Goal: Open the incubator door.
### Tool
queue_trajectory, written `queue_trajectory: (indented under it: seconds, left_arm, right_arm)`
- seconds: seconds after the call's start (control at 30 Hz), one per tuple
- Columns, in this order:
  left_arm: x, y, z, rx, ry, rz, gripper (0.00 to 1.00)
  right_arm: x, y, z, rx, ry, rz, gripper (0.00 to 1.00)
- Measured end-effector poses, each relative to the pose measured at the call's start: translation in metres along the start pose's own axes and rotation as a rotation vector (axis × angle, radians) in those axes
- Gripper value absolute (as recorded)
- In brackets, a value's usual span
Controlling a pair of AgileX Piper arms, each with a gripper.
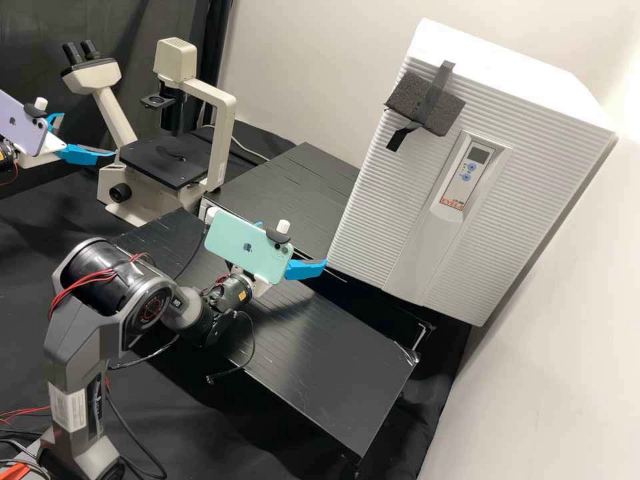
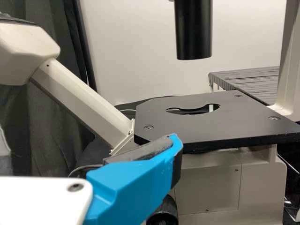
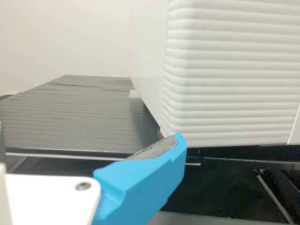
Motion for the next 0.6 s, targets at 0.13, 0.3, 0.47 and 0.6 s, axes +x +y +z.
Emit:
queue_trajectory:
  seconds: [0.13,0.3,0.47,0.6]
  left_arm:
    - [0.000,0.000,0.000,0.000,0.000,0.000,1.00]
    - [0.000,0.000,0.000,0.000,0.000,0.000,1.00]
    - [0.000,0.000,0.000,0.000,0.000,0.000,1.00]
    - [0.000,0.000,0.000,0.000,0.000,0.000,1.00]
  right_arm:
    - [0.000,0.000,0.000,0.000,0.000,0.000,1.00]
    - [0.000,0.001,0.001,0.000,-0.002,0.005,1.00]
    - [-0.007,0.026,0.000,0.006,0.003,0.086,1.00]
    - [-0.009,0.055,-0.006,0.041,0.029,0.183,1.00]
